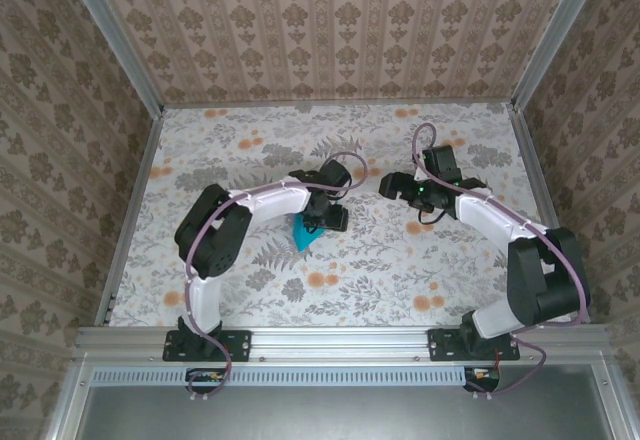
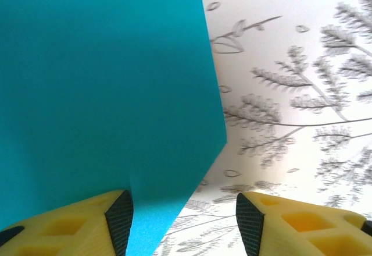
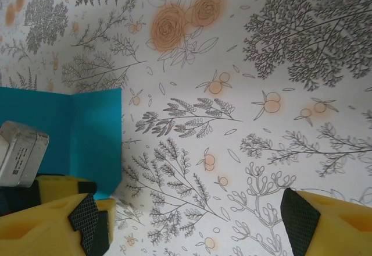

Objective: Fold a paper plane with a square sheet of paper (pick it up from the middle)
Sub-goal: Turn over the paper at the center of the table, then rotate the paper at the center of the table.

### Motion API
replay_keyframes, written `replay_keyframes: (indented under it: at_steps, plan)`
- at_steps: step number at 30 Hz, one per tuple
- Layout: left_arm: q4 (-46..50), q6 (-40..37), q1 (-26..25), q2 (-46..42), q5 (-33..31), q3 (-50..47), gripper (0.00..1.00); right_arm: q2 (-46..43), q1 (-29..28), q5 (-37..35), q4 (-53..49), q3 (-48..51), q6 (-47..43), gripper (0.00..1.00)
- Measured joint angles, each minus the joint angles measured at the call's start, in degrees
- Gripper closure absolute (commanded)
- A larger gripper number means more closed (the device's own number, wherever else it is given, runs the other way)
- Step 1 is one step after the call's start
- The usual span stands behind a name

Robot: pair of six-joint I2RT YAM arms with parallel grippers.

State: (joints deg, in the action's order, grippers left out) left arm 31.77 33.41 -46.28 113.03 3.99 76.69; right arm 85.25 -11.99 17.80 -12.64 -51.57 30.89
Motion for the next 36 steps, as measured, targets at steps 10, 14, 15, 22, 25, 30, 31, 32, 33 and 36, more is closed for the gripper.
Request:
replay_keyframes:
  at_steps: [10,14,15,22,25,30,31,32,33,36]
  plan:
    - [-7.43,0.90,0.00,-7.74,9.77,-3.69,0.25,0.76,0.00,1.75,0.87,0.22,1.46,0.15]
    - [-10.14,1.51,0.74,-14.12,11.54,-4.00,0.17,0.76,0.00,1.97,0.90,0.22,2.21,0.15]
    - [-10.86,1.51,1.11,-15.65,11.78,-4.35,0.15,0.76,0.00,2.01,0.92,0.22,2.36,0.15]
    - [-13.42,1.49,5.99,-25.70,10.38,-11.21,0.00,0.72,-1.55,2.40,0.90,0.13,2.58,0.17]
    - [-13.81,1.75,9.14,-29.00,8.59,-15.56,0.00,0.72,-5.05,2.36,0.59,-1.07,2.62,0.17]
    - [-18.45,5.38,16.04,-34.47,7.98,-26.84,0.00,0.68,-12.57,2.12,0.46,-5.68,2.60,0.19]
    - [-19.56,6.49,17.22,-35.17,8.02,-29.22,0.00,0.72,-14.05,2.10,0.42,-6.80,2.60,0.20]
    - [-20.09,7.43,17.97,-35.41,8.11,-30.84,0.00,0.85,-15.37,2.03,0.37,-7.91,2.62,0.21]
    - [-20.65,8.31,18.56,-35.41,8.20,-32.20,0.00,1.14,-16.65,1.92,0.15,-9.11,2.71,0.23]
    - [-21.27,10.40,19.47,-35.41,8.24,-34.60,0.00,3.45,-20.52,1.29,-0.87,-13.57,3.21,0.28]
